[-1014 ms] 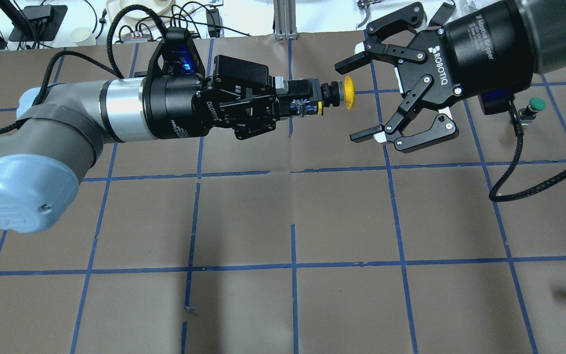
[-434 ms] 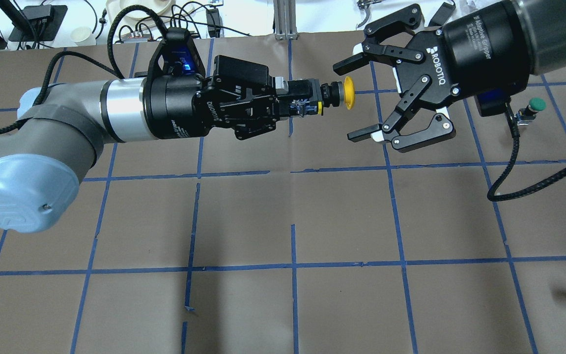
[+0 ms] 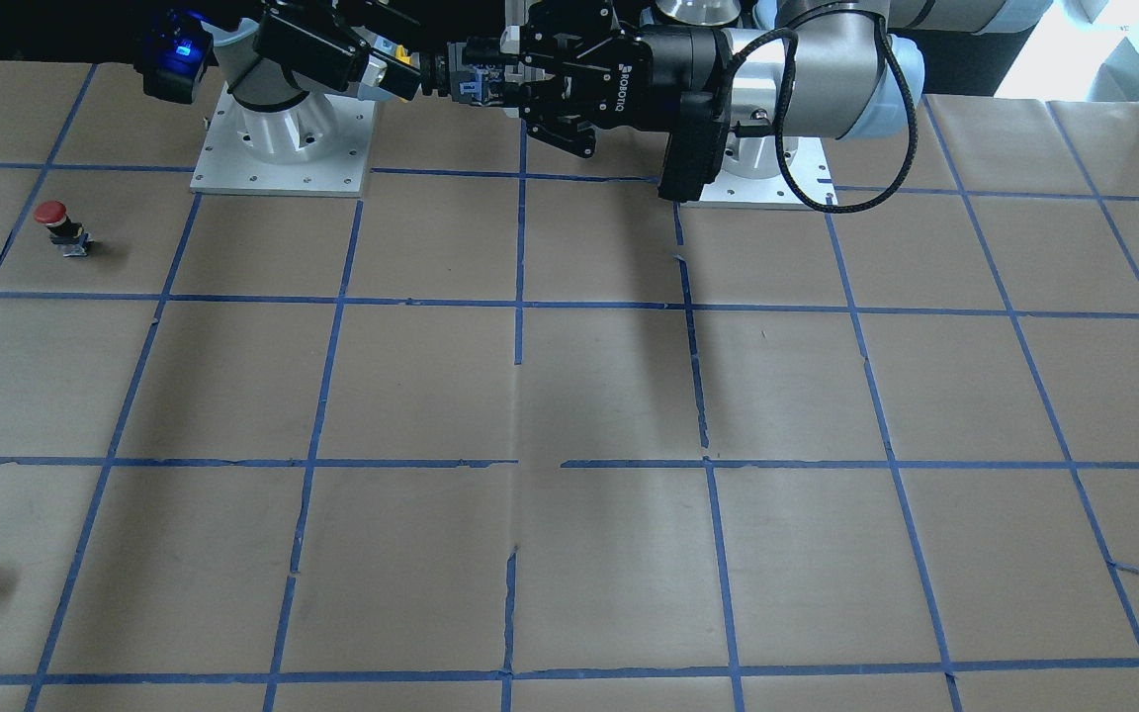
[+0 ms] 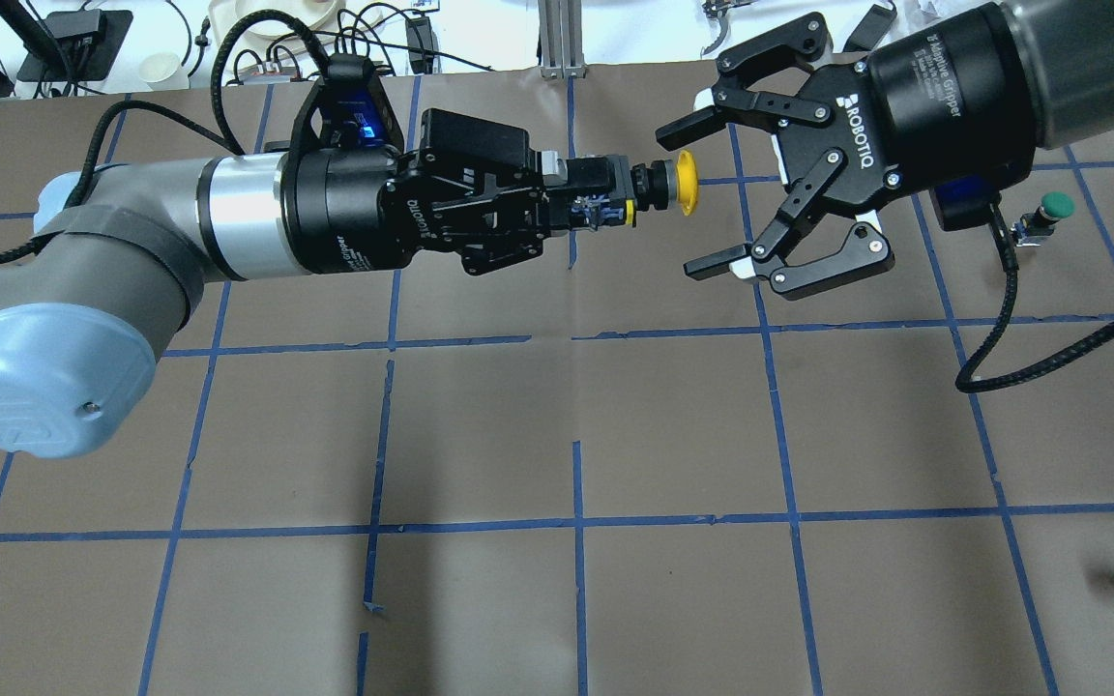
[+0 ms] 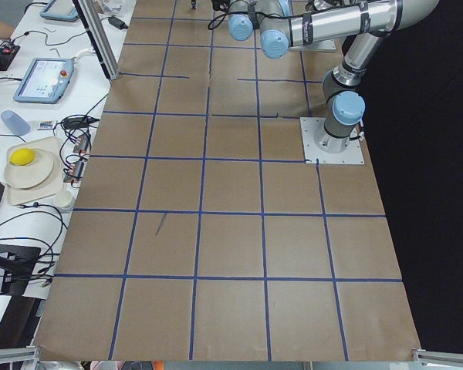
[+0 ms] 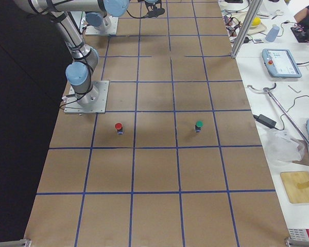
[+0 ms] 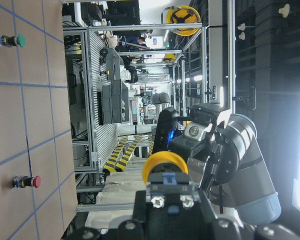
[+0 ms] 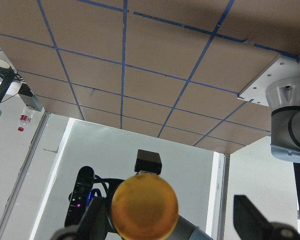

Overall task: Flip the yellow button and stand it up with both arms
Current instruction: 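Align the open right gripper with the yellow cap held by the left gripper, then close the right gripper on the yellow cap and open the left gripper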

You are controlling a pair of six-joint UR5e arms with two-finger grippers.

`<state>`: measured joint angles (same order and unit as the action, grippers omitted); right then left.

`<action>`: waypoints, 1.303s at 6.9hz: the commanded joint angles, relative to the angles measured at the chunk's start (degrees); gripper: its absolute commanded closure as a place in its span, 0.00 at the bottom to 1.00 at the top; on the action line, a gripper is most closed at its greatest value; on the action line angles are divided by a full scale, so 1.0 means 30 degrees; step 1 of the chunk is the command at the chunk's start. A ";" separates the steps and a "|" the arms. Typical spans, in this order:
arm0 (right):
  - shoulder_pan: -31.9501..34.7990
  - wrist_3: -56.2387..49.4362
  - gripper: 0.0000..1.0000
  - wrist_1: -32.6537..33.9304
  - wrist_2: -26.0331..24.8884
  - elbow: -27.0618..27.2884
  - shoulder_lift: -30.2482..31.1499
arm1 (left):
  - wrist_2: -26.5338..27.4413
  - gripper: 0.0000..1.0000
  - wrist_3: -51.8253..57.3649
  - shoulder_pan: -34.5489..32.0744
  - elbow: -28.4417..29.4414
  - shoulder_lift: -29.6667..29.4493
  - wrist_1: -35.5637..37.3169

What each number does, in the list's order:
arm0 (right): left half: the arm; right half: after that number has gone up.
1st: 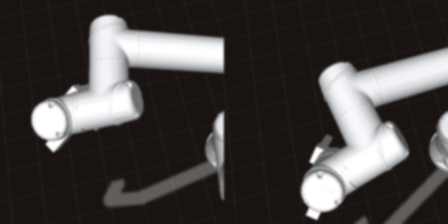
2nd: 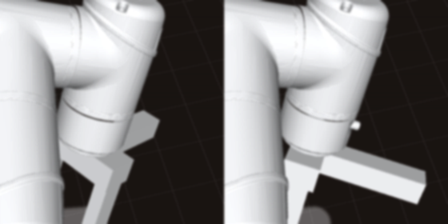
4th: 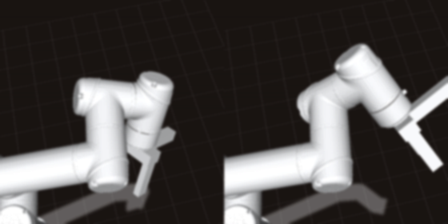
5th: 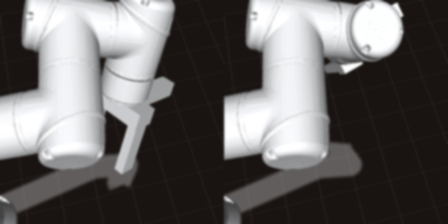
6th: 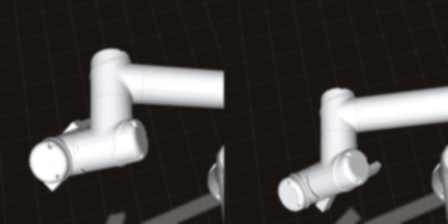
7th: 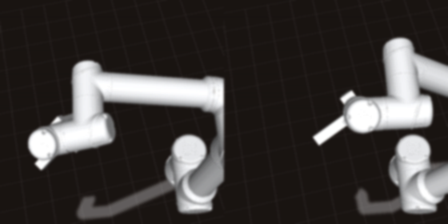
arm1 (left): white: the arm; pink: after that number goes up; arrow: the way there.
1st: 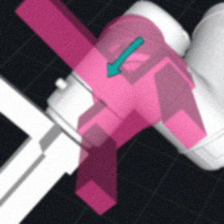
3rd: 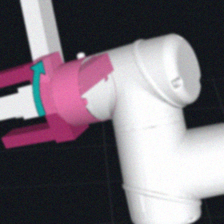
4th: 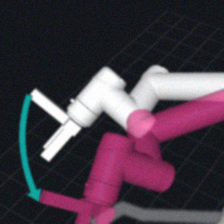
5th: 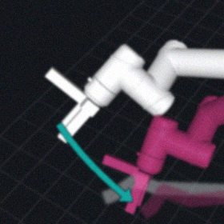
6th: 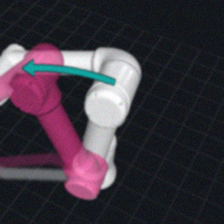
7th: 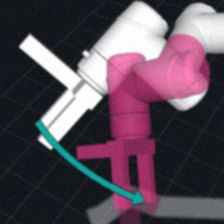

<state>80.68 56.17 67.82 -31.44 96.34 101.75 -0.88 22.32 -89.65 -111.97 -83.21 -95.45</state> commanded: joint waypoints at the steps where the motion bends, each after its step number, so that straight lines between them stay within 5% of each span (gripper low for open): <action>1: 0.0000 0.0027 0.22 0.0010 0.0020 0.0434 -0.0050 | 0.0029 0.98 0.0000 0.0000 0.0029 -0.0008 0.0000; 2: -0.0029 0.0027 0.45 0.0010 0.0108 0.0436 -0.0049 | 0.0058 0.98 0.0000 0.0000 0.0029 -0.0008 0.0000; 6: -0.0117 0.0671 0.63 0.0040 0.0167 0.0407 0.0038 | 0.0059 0.98 0.0000 0.0000 0.0029 -0.0008 0.0000; 9: -0.0147 0.0671 0.64 0.0040 0.0167 0.0407 0.0039 | 0.0175 0.96 0.0000 0.0000 0.0029 0.0021 0.0000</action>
<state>80.28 58.18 67.94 -30.94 97.56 101.84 -0.59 22.33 -89.65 -111.88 -83.21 -95.45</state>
